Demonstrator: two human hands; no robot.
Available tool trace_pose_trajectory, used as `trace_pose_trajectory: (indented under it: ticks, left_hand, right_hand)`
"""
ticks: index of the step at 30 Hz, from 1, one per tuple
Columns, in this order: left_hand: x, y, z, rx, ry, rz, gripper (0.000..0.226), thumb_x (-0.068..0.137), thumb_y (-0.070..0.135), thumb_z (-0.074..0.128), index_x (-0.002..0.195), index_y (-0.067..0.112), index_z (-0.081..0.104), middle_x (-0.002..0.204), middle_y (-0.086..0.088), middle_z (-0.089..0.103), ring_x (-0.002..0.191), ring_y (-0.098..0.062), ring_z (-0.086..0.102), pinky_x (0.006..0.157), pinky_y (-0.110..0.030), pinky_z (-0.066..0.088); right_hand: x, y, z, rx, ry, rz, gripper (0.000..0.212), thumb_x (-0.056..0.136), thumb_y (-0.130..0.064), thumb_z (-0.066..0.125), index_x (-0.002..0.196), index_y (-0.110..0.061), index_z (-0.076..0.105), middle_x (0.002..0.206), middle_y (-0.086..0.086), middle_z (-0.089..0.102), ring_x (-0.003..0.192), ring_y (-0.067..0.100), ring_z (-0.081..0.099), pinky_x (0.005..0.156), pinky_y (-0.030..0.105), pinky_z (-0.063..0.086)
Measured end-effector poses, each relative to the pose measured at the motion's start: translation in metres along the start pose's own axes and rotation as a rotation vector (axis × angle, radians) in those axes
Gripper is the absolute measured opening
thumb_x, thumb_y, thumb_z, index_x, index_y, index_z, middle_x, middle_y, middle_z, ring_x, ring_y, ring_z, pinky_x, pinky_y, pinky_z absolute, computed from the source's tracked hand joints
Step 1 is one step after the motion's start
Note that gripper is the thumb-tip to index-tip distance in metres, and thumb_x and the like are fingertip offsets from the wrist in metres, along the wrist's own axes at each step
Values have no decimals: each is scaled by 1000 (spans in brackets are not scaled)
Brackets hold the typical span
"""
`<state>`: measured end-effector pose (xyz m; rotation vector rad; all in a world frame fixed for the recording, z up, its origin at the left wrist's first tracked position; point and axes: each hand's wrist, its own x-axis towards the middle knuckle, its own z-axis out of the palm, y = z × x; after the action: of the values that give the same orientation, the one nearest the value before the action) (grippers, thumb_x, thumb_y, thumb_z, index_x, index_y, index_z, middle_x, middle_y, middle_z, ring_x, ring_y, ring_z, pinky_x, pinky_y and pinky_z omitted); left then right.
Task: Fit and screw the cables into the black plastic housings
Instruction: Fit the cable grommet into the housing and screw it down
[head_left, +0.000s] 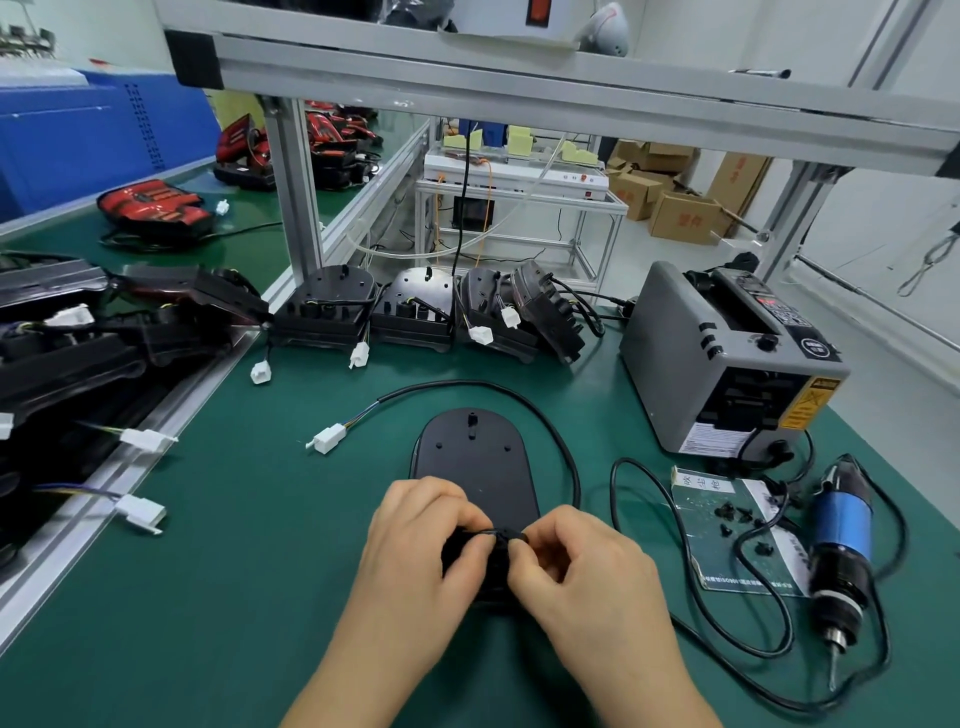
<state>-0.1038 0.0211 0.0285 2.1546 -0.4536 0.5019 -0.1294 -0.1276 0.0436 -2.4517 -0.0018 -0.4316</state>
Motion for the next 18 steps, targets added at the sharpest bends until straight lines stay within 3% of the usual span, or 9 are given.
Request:
trace_pose_trajectory:
  ticks: [10, 18]
  left_hand:
    - [-1, 1, 2, -29, -11, -54, 4, 78, 26, 59, 75, 27, 60, 85, 18, 54, 96, -5, 46, 83, -30, 42]
    - [2, 3, 6, -74, -22, -144, 8, 73, 31, 58, 66, 33, 54, 90, 18, 54, 96, -6, 46, 83, -33, 41]
  right_hand:
    - [0, -4, -4, -81, -5, 1, 21, 76, -43, 57, 69, -25, 47, 67, -12, 56, 70, 6, 51, 62, 18, 35]
    - [1, -4, -2, -98, -1, -14, 23, 78, -45, 54, 69, -27, 44, 70, -11, 54, 71, 8, 50, 61, 15, 35]
